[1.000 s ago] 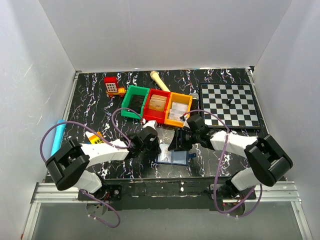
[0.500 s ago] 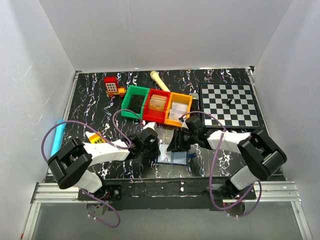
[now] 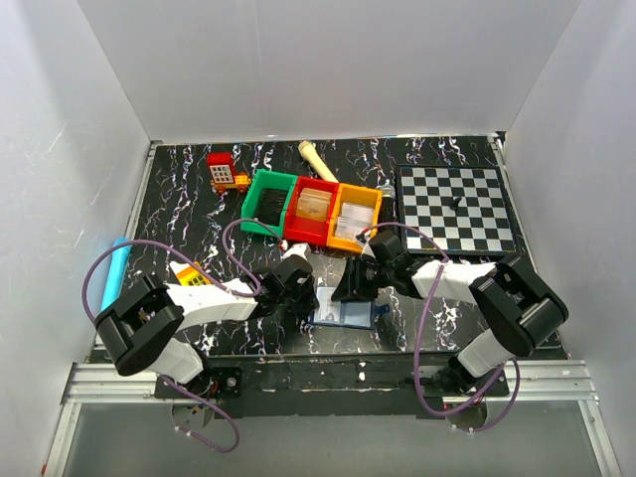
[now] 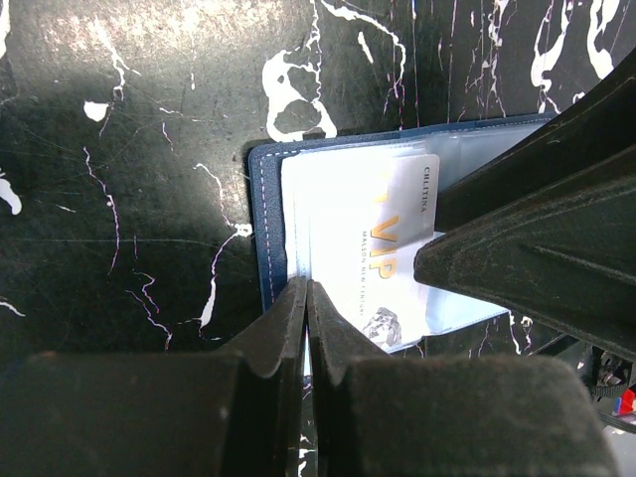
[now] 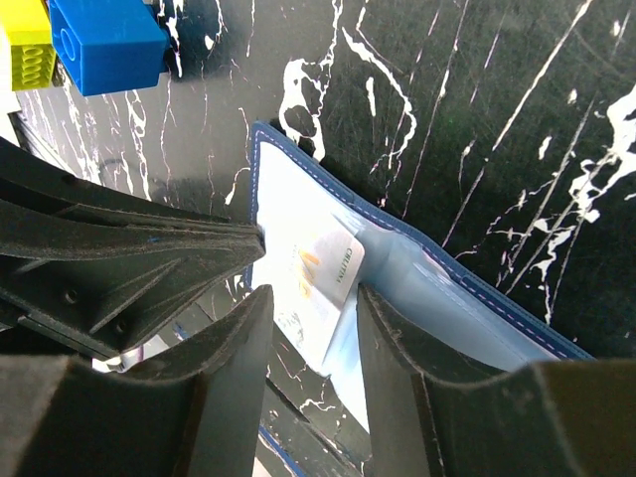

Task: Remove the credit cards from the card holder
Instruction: Remove the credit card from the card holder.

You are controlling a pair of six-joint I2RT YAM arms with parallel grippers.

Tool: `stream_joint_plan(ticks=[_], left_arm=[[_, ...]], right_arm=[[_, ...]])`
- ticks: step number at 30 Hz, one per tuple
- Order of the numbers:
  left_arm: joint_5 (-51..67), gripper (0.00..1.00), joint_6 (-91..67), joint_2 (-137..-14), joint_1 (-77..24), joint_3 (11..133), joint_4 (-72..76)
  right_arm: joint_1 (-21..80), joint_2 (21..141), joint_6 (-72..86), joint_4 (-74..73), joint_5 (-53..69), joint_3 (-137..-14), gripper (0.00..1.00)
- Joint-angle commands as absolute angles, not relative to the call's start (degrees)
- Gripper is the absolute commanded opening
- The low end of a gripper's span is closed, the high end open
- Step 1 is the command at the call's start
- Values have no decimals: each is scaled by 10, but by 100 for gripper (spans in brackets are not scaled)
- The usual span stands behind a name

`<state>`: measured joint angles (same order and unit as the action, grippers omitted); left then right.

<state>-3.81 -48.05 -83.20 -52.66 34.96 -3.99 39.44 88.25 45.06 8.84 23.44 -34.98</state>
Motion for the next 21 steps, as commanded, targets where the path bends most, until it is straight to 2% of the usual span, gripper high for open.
stream_joint_plan(ticks=[1,21], left_arm=[[-34,0,-484,-844,-526,338,-36],[-32,0,-498,-841,-526,330,-40]], right_arm=[[396,879,459,112,244,-335,47],[395,861,482,149,259,-316,46]])
